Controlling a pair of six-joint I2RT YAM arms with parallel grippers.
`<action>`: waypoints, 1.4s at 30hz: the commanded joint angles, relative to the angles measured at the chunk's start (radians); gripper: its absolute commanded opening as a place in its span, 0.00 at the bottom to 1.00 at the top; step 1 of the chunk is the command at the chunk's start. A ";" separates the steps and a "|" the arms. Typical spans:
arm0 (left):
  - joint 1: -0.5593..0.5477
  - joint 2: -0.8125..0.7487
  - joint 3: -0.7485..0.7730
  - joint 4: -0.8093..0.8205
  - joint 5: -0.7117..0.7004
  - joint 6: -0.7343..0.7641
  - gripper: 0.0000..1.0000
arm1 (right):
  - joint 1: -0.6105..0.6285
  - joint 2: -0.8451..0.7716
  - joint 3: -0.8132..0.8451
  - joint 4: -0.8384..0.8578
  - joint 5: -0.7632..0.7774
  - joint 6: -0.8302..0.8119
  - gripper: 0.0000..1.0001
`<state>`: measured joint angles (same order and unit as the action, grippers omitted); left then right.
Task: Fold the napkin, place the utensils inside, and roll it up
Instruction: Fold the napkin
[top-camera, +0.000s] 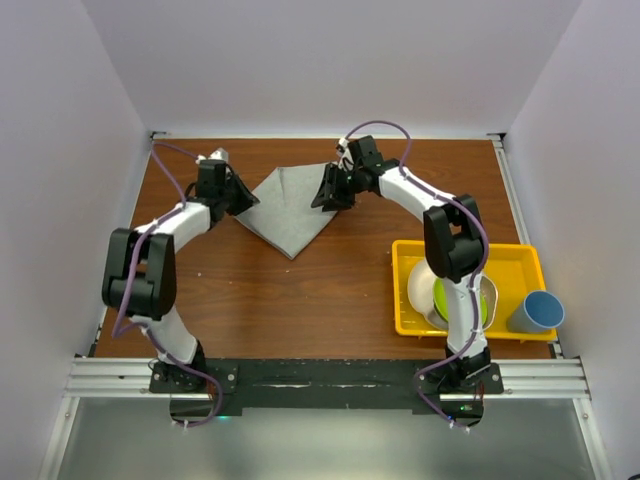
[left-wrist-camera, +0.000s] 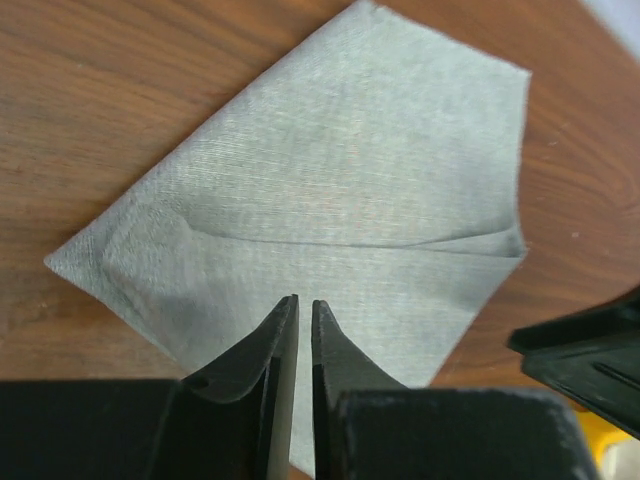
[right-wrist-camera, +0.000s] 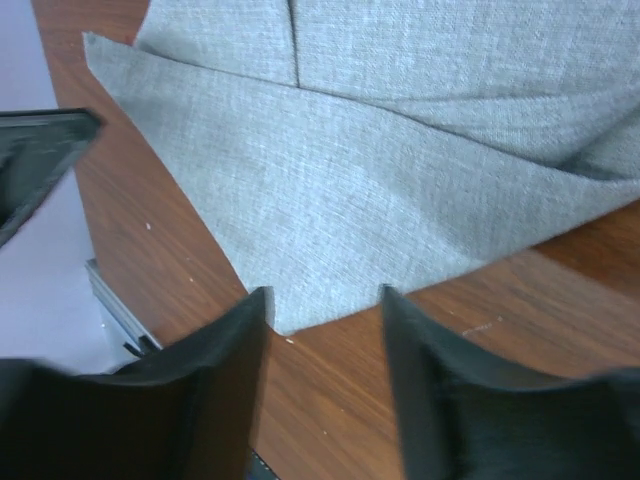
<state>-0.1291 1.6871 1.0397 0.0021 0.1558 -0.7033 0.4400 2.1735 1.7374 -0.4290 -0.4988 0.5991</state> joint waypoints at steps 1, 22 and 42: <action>0.013 0.091 0.088 -0.051 0.016 0.090 0.14 | -0.003 0.048 0.073 0.035 -0.049 0.012 0.41; 0.040 0.039 0.161 -0.149 -0.022 0.265 0.21 | -0.055 0.123 0.240 -0.080 0.013 -0.099 0.19; 0.075 0.118 0.151 -0.200 -0.033 0.297 0.20 | -0.078 0.243 0.407 -0.162 0.046 -0.127 0.22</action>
<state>-0.0608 1.8198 1.1690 -0.2062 0.1299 -0.4480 0.3698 2.4500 2.0548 -0.5446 -0.4812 0.5117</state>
